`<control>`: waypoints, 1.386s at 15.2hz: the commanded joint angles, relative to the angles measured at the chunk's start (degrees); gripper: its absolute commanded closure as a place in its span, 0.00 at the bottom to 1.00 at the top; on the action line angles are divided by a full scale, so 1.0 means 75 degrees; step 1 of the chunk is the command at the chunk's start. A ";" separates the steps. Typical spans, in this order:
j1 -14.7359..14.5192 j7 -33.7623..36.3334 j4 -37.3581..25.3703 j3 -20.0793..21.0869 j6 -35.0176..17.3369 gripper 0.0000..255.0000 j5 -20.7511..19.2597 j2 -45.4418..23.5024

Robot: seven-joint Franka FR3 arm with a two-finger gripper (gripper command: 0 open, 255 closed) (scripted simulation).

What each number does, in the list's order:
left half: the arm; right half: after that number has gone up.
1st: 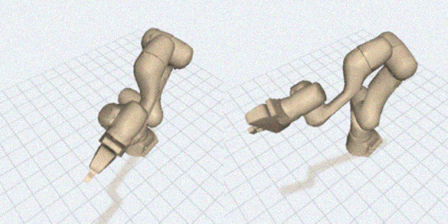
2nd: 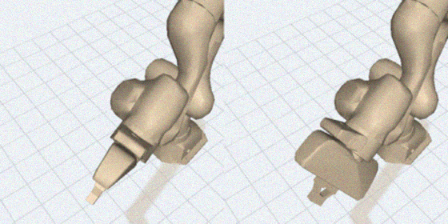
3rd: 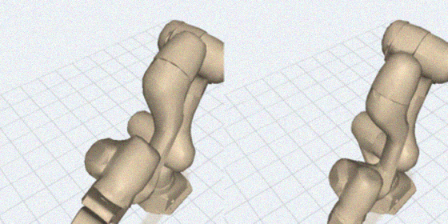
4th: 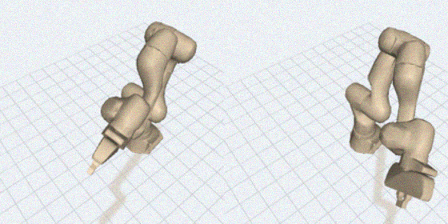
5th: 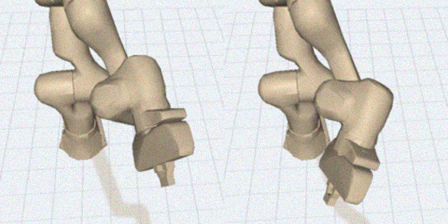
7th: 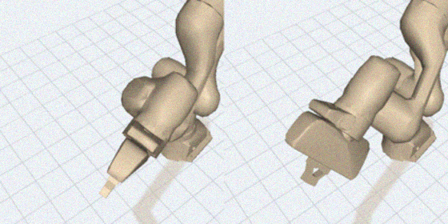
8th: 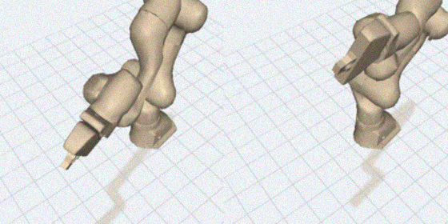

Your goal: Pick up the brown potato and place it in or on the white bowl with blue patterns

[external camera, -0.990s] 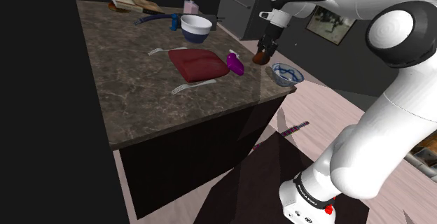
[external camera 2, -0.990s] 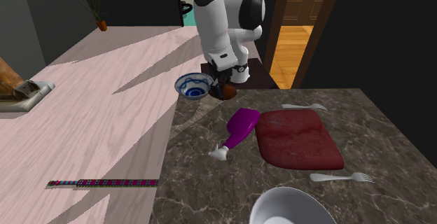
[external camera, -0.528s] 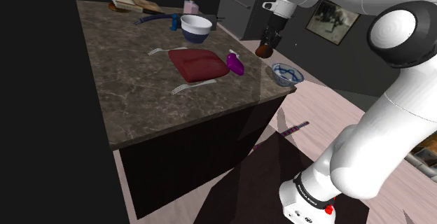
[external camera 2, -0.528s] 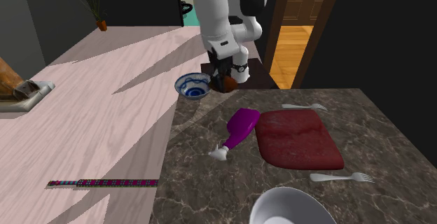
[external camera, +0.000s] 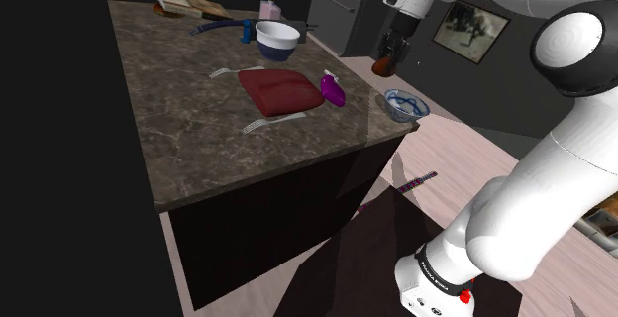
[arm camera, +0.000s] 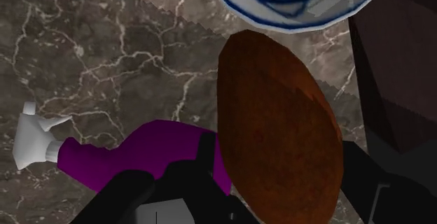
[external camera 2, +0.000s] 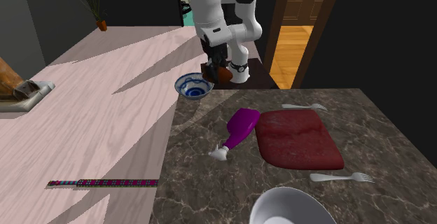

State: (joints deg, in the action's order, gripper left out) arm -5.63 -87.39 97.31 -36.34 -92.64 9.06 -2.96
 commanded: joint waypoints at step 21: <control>0.0742 -0.1486 0.1800 -0.0763 -0.1049 1.00 -0.0663 0.0753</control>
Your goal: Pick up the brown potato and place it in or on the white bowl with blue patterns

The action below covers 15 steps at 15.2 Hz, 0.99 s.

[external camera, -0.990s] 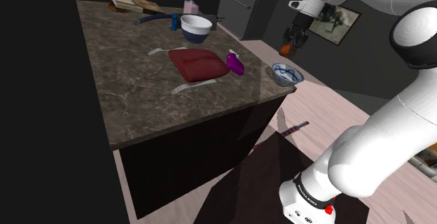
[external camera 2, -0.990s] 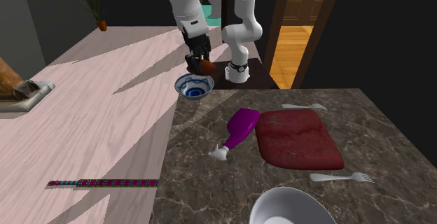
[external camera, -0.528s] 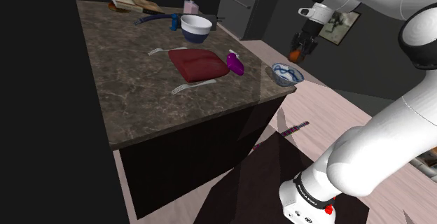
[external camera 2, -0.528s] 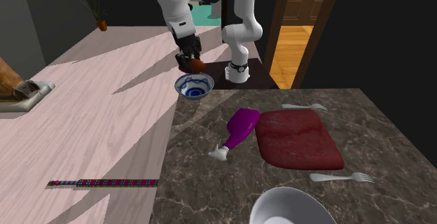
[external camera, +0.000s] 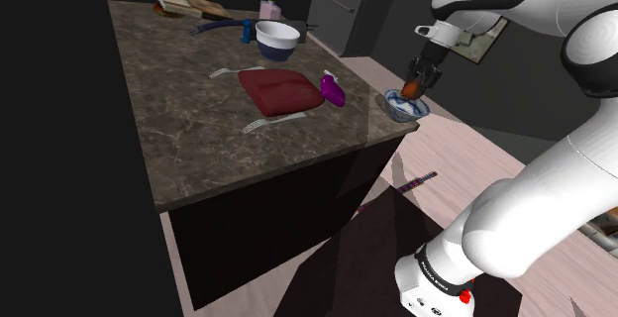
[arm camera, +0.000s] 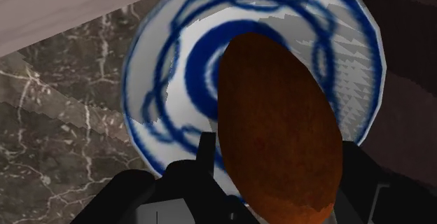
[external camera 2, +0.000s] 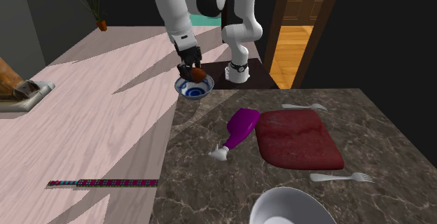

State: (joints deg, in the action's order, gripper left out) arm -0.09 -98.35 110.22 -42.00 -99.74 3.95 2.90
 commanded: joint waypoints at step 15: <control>0.0008 -0.0064 0.0250 -0.0017 -0.0304 0.00 0.0050 -0.0074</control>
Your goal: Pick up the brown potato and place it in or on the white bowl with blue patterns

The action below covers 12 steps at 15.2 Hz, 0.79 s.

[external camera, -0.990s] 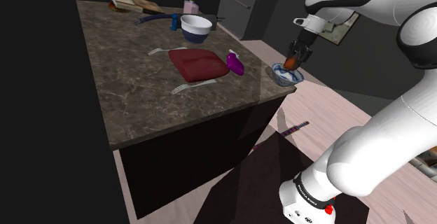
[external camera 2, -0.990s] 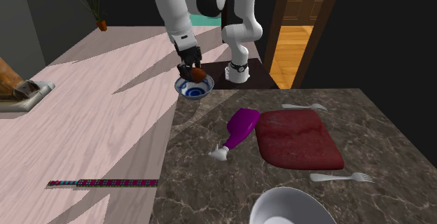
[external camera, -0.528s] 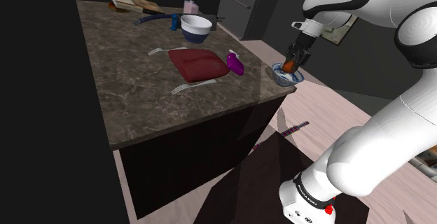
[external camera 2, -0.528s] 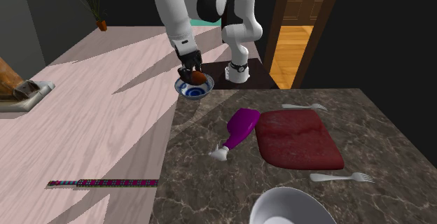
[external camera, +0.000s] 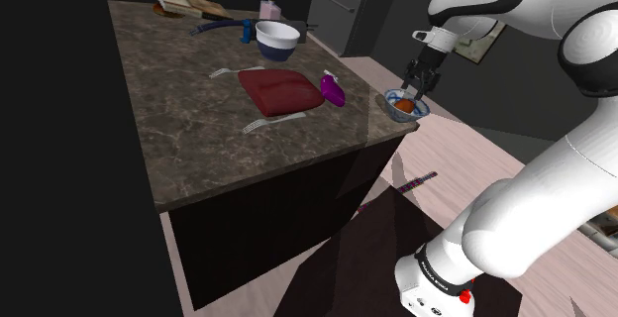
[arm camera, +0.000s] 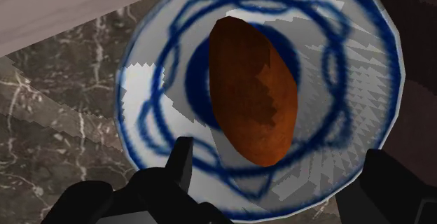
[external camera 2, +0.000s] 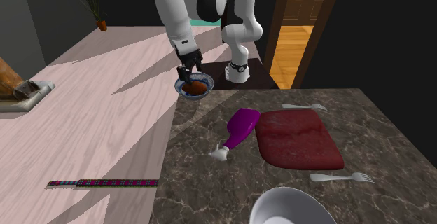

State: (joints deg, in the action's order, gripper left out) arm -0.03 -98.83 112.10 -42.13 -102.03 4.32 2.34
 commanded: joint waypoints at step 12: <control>0.0042 -0.0038 -0.1055 -0.0055 0.0983 0.00 0.0044 -0.0105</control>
State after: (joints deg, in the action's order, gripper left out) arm 0.29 -99.12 104.20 -42.53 -94.67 4.65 1.55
